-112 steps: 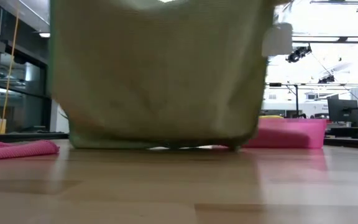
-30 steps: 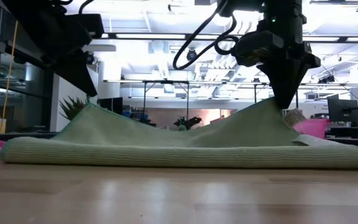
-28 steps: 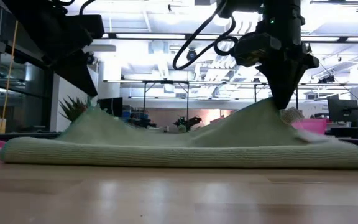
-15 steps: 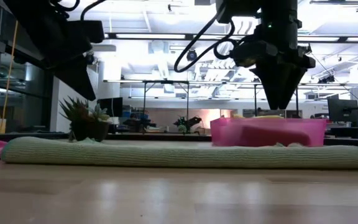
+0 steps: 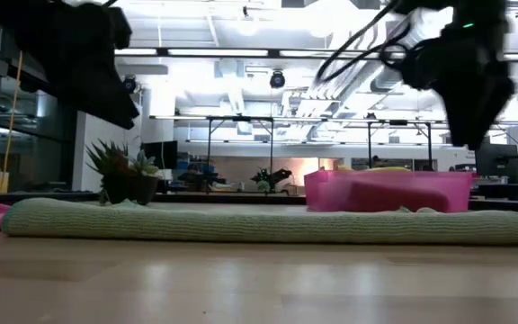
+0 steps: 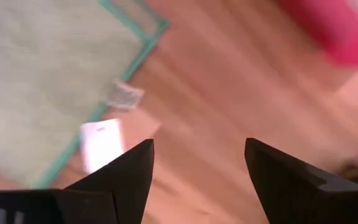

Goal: Fold microfiber towels
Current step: Fold the green microfiber cloth

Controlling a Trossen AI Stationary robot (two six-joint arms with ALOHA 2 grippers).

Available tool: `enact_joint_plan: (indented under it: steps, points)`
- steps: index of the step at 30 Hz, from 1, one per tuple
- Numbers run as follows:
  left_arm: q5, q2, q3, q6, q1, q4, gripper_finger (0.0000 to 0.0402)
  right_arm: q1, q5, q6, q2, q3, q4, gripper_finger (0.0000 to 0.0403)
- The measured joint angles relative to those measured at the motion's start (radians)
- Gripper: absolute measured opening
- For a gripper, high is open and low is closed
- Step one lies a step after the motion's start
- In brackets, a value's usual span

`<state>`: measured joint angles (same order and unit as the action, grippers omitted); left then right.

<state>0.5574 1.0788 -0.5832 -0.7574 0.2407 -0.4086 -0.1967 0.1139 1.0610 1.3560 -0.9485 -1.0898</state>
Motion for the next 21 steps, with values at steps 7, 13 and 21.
enact_joint_plan:
  steps: [7, 13, 21]
  points:
    - [-0.054, -0.079, 0.186, -0.191, -0.089, 0.211, 0.0197, -0.053, 0.013, 0.191, -0.25, 0.251, 0.435, 0.024]
    - [-0.235, -0.035, 0.206, -0.311, -0.254, 0.185, 0.0197, -0.015, 0.032, 0.263, -0.266, 0.404, 0.647, 0.024]
    - [-0.317, 0.015, 0.205, -0.351, -0.307, 0.195, 0.0197, 0.087, 0.017, 0.303, -0.247, 0.514, 0.798, 0.024]
